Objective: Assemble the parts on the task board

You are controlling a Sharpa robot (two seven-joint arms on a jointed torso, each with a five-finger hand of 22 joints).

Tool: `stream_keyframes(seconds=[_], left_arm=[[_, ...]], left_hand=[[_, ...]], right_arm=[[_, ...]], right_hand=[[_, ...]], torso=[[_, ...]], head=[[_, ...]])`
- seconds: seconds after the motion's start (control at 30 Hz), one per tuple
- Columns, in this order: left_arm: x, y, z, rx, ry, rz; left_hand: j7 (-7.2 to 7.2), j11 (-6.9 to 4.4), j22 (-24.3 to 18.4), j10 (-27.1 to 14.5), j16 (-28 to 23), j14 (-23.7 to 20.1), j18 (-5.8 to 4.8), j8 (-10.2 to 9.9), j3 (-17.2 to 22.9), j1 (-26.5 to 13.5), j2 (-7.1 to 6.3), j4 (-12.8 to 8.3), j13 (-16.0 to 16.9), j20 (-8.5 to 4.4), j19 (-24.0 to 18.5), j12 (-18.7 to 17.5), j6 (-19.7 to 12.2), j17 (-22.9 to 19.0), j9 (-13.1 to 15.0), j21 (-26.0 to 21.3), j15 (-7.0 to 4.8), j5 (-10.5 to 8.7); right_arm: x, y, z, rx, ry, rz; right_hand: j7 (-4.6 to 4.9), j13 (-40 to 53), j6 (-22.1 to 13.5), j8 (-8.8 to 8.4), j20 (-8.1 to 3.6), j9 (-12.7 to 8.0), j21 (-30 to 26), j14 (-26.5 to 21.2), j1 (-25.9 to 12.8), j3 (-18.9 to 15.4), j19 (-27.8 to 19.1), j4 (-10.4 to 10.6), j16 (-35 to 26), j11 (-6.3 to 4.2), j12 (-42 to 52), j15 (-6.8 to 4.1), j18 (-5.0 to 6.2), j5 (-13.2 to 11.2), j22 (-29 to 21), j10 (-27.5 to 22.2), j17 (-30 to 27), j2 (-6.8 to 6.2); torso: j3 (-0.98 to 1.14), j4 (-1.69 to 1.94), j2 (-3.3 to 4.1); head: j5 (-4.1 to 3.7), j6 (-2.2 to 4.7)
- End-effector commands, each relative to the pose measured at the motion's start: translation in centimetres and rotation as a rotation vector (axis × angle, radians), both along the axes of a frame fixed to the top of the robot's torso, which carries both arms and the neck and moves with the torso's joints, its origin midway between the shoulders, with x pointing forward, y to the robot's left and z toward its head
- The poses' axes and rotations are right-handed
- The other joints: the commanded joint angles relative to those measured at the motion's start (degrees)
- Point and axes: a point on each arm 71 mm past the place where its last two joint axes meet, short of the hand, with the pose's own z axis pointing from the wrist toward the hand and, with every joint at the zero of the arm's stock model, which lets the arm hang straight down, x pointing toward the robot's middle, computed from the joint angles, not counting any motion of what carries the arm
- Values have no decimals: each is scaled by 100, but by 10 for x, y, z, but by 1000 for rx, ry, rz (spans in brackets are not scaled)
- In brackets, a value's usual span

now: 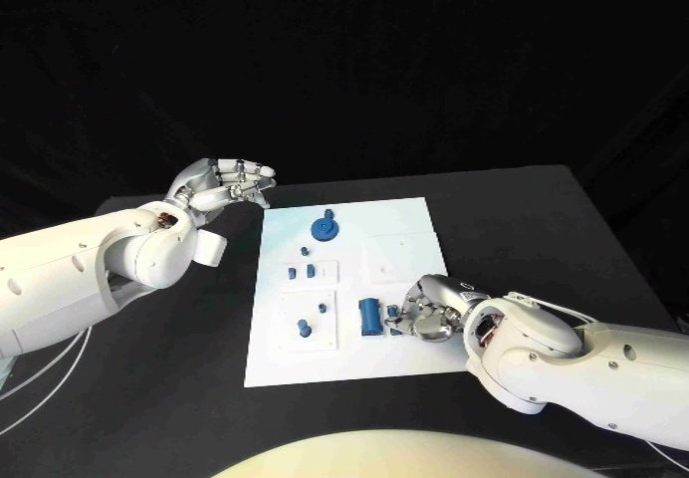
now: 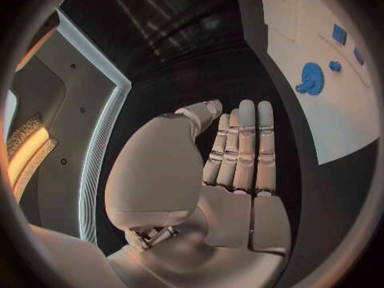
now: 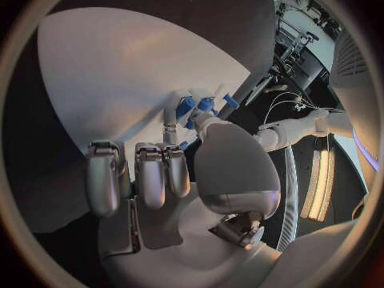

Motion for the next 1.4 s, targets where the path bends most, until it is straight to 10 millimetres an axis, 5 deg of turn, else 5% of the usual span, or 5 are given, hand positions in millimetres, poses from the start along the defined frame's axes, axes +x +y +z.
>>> stream_keyframes(seconds=[0.03,0.33,0.4,0.73,1.4], left_arm=[[0,-2,1,-10,0,-17],[0,-2,0,-9,3,-17],[0,-2,0,-9,4,-16],[0,-1,0,-7,5,-13],[0,0,0,-6,5,-11]], left_hand=[[3,12,0,43,-20,-37,64,-24,-27,17,12,19,-8,-1,-28,-39,20,6,3,-32,16,2],[3,12,0,43,-20,-37,64,-24,-27,17,12,19,-8,-1,-28,-39,20,6,3,-32,16,2],[4,14,-2,41,-21,-40,64,-26,-30,6,13,28,-9,1,-31,-42,19,7,3,-38,19,3],[4,14,-2,41,-21,-40,64,-26,-30,6,13,28,-9,1,-31,-42,19,7,3,-38,19,3],[2,12,-3,42,-22,-42,65,-28,-25,12,20,27,-10,1,-31,-44,21,9,4,-42,18,5]], right_arm=[[-1,1,1,-1,-12,12],[-1,0,1,-2,-10,24],[-1,-1,1,-1,-7,32],[-4,-10,2,38,10,46],[-6,-18,0,35,54,67]], right_hand=[[-17,1510,37,34,-24,10,20,583,-82,28,502,-8,22,-46,22,-51,-35,-22,1389,606,1392,-3],[-19,1510,32,46,-26,21,9,583,-190,8,500,-10,21,-48,22,-53,-33,-23,1386,606,1391,-33],[-28,1510,11,59,-29,34,1,582,-58,28,498,-41,19,-55,22,-58,-32,-13,1384,606,1386,-146],[-18,1510,-4,76,-26,50,-48,577,-146,-137,487,-4,8,-47,22,-53,-23,-2,1373,606,1364,-274],[-26,1510,-25,86,-28,60,-60,575,16,-242,484,-24,4,-53,22,-57,-21,13,1370,606,1357,-299]], torso=[[1,-2,1],[0,2,0],[2,2,0],[0,-4,-2],[-4,3,2]], head=[[-4,-1],[-3,-4],[-1,-8],[14,-4],[26,-18]])
